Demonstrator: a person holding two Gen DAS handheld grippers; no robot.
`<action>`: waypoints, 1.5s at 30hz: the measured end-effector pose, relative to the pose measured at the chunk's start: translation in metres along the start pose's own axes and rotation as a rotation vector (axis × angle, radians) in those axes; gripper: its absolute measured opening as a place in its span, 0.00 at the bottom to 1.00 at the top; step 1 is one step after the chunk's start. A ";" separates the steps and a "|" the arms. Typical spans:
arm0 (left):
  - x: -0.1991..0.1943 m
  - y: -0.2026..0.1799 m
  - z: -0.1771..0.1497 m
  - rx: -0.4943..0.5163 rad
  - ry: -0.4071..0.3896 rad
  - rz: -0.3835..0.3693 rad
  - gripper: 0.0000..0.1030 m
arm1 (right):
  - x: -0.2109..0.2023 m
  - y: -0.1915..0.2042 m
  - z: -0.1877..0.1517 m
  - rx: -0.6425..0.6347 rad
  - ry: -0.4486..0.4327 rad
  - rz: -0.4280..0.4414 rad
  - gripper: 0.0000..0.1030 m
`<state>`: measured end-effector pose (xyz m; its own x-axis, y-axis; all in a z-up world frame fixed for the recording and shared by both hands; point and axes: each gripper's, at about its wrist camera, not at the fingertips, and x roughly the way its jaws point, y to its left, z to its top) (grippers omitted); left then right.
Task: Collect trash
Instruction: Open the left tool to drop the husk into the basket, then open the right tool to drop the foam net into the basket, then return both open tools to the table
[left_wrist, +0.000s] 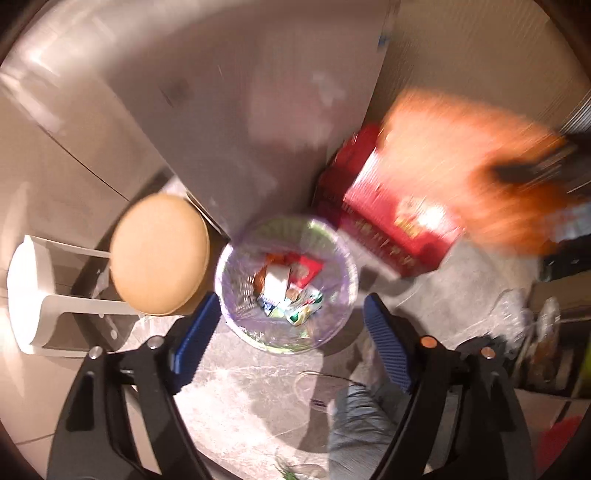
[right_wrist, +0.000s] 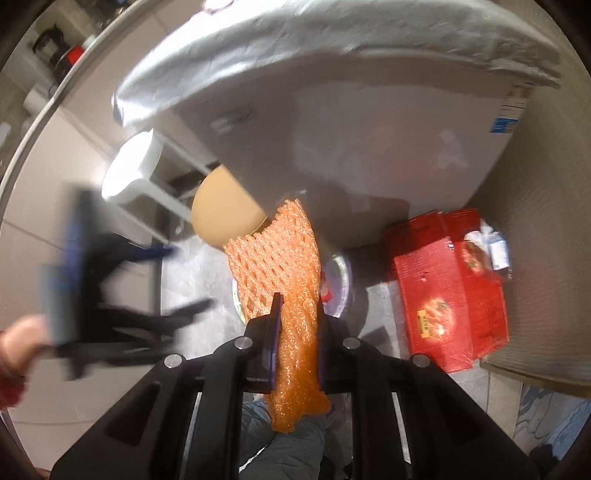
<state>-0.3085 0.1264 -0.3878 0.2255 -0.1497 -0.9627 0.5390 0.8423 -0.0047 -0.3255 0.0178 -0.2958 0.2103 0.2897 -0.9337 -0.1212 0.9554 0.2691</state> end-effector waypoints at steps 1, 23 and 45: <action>-0.026 0.000 0.001 0.001 -0.031 0.002 0.83 | 0.015 0.004 0.001 -0.015 0.020 -0.002 0.16; -0.145 0.053 0.043 -0.223 -0.218 0.118 0.90 | 0.227 0.020 -0.007 -0.120 0.248 -0.111 0.78; -0.190 0.138 0.221 -0.369 -0.312 0.163 0.93 | -0.292 0.045 0.151 -0.107 -0.542 -0.303 0.98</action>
<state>-0.0978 0.1570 -0.1458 0.5446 -0.1015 -0.8325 0.1672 0.9859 -0.0108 -0.2459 -0.0148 0.0245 0.7093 0.0209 -0.7046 -0.0694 0.9968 -0.0403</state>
